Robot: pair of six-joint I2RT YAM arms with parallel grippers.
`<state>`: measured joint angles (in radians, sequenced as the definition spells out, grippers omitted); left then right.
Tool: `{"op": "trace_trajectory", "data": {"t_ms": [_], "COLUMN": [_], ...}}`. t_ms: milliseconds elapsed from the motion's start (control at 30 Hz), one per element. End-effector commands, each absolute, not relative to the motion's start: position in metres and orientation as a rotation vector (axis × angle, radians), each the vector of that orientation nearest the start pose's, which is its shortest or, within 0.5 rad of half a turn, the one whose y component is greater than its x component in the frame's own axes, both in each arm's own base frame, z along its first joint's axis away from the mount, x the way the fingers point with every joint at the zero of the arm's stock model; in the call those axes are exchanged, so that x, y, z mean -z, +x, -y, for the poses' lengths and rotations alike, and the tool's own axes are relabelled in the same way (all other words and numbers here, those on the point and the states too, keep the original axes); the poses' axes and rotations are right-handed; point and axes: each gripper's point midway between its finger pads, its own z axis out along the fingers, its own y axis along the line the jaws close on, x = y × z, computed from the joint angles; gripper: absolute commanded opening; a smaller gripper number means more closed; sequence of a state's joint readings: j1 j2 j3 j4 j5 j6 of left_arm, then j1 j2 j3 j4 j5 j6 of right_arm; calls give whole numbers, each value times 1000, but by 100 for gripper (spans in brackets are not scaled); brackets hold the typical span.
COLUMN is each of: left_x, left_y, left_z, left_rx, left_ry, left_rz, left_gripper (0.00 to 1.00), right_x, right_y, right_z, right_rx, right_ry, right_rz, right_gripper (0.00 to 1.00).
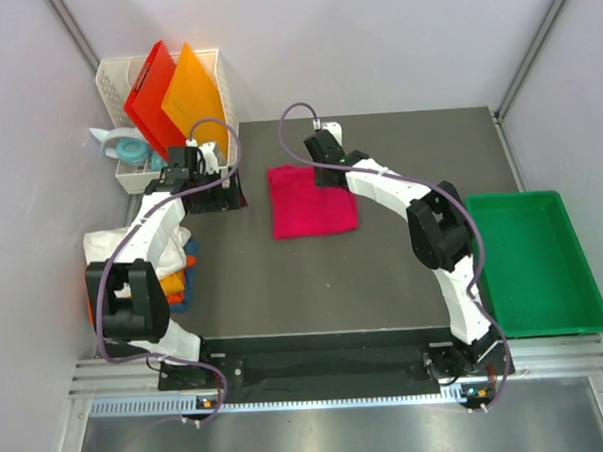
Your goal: Fold and stack the t-shirts
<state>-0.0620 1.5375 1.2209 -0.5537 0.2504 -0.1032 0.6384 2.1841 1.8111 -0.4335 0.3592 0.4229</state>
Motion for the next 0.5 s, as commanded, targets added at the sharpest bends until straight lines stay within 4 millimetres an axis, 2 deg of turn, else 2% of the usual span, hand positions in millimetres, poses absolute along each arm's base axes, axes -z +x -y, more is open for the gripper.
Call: {"op": "trace_trajectory", "data": {"t_ms": [0, 33, 67, 100, 133, 167, 233, 267, 333, 467], "left_x": [-137, -133, -138, -137, -137, -138, -137, -138, -138, -129], "left_y": [382, 381, 382, 380, 382, 383, 389, 392, 400, 405], "left_z": [90, 94, 102, 107, 110, 113, 115, 117, 121, 138], "left_rx": [526, 562, 620, 655, 677, 691, 693, 691, 699, 664], "left_ry": [-1, 5, 34, 50, 79, 90, 95, 93, 77, 103], "left_rz": [-2466, -2482, -2474, -2485, -2489, -2490, -2475, -2468, -2447, -2474], "left_gripper": [99, 99, 99, 99, 98, 98, 98, 98, 98, 98], "right_x": [-116, -112, -106, -96, -90, -75, -67, -50, -43, -26], "right_y": [488, 489, 487, 486, 485, 483, 483, 478, 477, 461], "right_z": [-311, -311, -312, -312, -313, -313, -316, -315, -315, -306], "right_rx": [-198, -199, -196, -188, -193, -178, -188, -162, -150, -123], "right_ry": [-34, -19, -17, -11, -13, -16, -26, -37, -36, -24], "right_rz": [-2281, -2290, -2303, -2323, -2338, -2371, -2396, -2441, -2466, -2532], "right_gripper": [20, 20, 20, 20, 20, 20, 20, 20, 20, 19]}}
